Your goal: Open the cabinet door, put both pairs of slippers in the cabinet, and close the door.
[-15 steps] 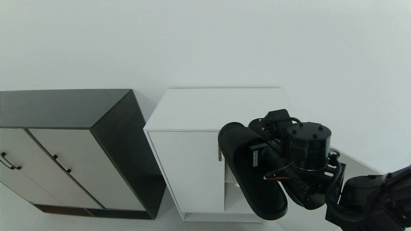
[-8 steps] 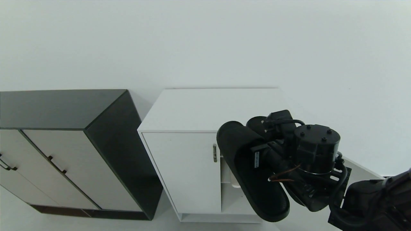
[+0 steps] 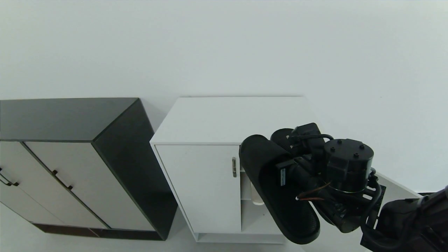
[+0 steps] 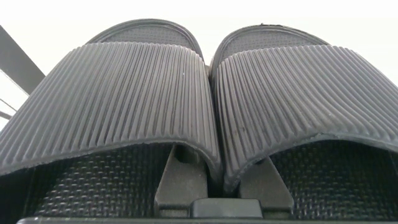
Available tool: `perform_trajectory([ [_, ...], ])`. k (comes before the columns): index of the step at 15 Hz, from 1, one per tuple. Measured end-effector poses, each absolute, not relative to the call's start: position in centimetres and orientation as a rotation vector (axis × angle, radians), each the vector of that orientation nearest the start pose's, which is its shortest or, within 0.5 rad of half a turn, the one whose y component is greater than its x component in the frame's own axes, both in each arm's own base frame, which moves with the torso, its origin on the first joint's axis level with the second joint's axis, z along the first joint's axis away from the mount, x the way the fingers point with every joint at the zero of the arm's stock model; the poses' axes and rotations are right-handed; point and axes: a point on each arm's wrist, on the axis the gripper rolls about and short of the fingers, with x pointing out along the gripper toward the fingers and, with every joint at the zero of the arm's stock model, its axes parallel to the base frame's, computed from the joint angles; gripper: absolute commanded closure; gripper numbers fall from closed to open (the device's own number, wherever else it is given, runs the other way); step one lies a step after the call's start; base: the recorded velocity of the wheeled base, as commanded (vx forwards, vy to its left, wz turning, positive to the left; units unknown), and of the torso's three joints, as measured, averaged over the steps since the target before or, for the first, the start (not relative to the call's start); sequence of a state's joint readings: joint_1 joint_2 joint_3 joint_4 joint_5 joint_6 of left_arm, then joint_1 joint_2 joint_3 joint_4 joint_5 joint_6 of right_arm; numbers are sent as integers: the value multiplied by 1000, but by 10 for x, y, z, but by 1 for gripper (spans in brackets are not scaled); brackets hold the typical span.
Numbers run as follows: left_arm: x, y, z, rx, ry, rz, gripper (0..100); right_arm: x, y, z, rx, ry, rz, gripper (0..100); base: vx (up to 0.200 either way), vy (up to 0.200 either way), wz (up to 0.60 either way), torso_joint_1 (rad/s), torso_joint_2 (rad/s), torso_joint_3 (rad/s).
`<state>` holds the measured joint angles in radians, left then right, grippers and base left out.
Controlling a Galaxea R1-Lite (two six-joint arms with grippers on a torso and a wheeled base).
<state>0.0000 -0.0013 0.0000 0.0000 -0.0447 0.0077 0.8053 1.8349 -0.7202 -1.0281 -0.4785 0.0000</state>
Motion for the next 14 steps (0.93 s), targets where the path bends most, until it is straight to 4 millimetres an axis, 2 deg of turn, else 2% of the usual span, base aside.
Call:
perform_trajectory([
  [4,-23,-1,75,8,-1,-45,100,231,225,157,-52,67,326,100,0,0,0,-140,331,188],
  [14,-23,-1,75,8,-1,-45,100,232,226,152,-60,76,326,100,0,0,0,-222,529,307],
])
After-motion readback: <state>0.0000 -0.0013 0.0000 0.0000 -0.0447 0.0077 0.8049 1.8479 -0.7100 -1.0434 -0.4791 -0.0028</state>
